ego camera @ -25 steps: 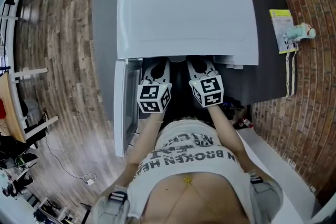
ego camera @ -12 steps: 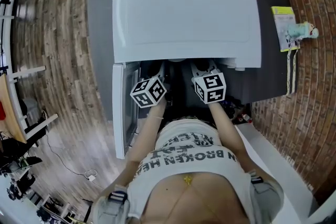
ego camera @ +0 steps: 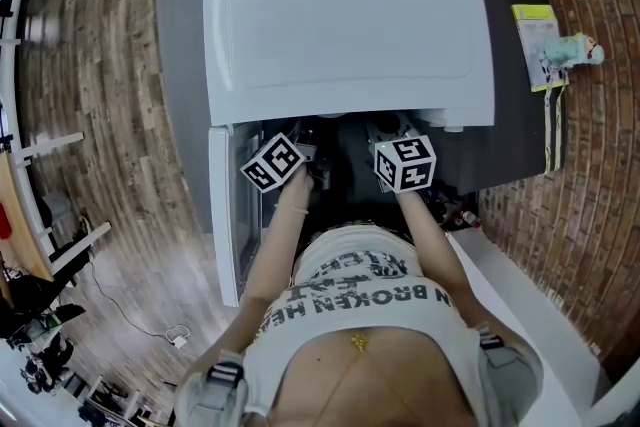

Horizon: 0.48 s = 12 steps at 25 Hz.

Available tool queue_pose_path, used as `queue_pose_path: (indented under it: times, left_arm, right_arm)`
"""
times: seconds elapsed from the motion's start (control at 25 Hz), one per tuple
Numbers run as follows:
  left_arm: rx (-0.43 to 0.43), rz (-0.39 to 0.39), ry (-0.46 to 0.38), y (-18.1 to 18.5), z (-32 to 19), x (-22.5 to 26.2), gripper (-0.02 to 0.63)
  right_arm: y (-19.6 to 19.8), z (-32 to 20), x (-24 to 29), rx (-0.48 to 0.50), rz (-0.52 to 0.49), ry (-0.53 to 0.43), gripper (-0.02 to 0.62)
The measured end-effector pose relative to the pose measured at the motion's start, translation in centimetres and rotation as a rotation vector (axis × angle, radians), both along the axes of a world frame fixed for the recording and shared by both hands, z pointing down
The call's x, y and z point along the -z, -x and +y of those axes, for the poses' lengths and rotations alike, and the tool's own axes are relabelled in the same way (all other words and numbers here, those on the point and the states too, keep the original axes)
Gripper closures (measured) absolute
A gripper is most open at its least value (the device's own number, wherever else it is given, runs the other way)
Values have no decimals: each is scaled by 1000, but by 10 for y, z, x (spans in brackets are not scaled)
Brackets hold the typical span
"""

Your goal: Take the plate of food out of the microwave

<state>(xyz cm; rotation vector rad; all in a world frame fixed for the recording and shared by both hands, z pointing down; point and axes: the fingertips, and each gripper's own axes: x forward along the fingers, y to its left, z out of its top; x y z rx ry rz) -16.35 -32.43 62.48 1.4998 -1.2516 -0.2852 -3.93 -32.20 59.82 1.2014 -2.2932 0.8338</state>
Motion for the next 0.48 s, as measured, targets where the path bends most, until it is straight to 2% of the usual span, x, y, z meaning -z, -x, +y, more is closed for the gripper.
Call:
queue_pose_path:
  times: [0.36, 0.48]
  left_arm:
    - [62, 110, 38, -2, -1, -4, 558]
    - [74, 130, 52, -2, 1, -4, 560]
  right_arm:
    - [0, 0, -9, -52, -130, 99, 584]
    - [1, 0, -10, -98, -238, 149, 583]
